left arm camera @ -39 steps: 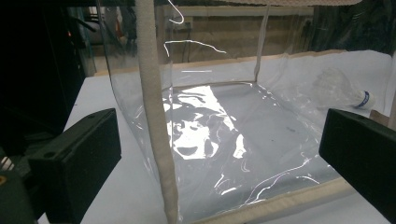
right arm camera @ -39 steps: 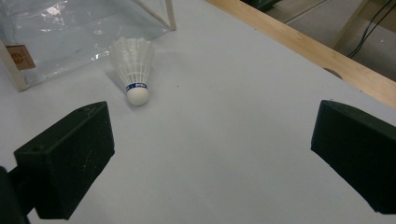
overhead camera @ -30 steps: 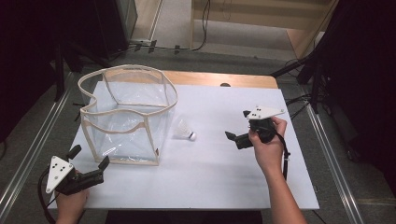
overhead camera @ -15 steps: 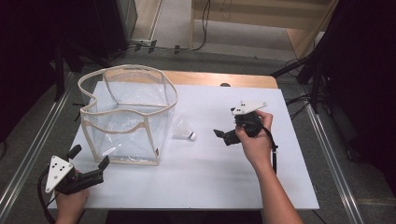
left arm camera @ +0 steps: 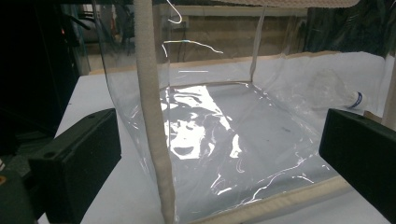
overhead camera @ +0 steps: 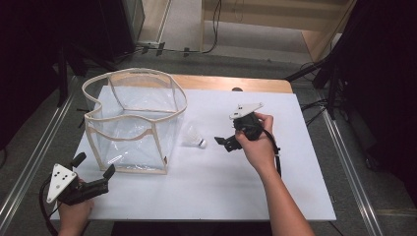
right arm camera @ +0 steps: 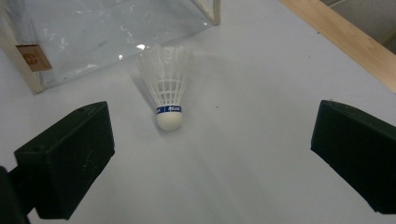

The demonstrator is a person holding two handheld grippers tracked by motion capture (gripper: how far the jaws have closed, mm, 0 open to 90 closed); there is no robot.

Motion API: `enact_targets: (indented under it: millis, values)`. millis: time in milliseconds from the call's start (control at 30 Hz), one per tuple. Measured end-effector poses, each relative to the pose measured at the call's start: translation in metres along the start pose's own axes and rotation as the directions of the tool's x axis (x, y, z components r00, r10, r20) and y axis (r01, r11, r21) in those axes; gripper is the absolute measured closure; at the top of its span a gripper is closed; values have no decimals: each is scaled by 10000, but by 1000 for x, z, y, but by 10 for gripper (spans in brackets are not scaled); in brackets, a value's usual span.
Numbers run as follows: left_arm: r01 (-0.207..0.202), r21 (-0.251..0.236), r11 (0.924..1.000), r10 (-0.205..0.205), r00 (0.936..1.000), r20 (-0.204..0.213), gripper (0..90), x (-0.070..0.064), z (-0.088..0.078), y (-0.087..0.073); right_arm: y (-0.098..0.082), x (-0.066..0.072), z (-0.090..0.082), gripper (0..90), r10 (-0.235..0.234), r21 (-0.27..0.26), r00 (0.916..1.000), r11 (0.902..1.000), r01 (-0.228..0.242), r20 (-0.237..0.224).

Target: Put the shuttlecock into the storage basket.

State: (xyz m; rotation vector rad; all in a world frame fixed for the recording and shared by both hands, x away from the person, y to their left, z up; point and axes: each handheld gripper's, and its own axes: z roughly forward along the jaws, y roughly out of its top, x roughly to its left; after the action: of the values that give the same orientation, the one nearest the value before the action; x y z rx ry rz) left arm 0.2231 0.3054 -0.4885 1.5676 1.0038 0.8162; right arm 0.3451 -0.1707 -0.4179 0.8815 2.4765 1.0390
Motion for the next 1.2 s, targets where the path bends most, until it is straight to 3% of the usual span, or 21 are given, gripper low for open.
enact_targets:
  millis: [333,633,933,1200]
  values:
    - [-92,18,10000,92,10000,-26,0,-1,0,0,14,4,24,0,45,806,9994,9967,-18,-336]
    - [-118,11,9999,118,9999,-4,0,-2,0,0,23,8,38,0,18,1286,9995,9917,24,-319]
    - [-124,16,9999,124,9999,12,0,-1,0,0,30,8,52,34,73,2050,9995,9788,-11,-295]
    - [-143,36,9999,143,9999,22,0,-2,1,0,31,12,68,36,-34,2813,9993,9595,140,-381]
